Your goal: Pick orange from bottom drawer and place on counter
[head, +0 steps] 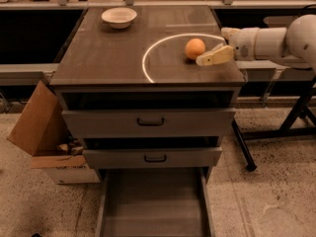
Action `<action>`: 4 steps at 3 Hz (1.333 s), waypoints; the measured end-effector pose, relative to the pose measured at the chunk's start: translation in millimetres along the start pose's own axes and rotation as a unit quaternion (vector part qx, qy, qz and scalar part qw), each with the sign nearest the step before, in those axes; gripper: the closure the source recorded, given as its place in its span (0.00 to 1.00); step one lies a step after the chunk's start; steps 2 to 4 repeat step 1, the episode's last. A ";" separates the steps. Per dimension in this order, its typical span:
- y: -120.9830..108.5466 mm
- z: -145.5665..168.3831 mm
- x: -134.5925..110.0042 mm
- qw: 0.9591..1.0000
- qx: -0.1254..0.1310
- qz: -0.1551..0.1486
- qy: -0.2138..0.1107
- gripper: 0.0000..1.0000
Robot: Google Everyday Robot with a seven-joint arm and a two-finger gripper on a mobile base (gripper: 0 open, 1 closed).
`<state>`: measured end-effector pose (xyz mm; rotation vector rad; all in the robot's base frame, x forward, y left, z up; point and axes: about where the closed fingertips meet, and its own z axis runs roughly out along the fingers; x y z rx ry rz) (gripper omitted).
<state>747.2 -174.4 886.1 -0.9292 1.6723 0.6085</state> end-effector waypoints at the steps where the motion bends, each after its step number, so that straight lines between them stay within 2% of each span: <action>1: 20.3 -22.0 7.0 1.000 0.009 -0.010 0.015 0.00; 4: 20.3 -22.0 7.0 1.000 0.009 -0.010 0.015 0.00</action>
Offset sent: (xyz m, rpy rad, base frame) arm 0.0000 0.0000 0.0000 0.0000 0.0000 0.0000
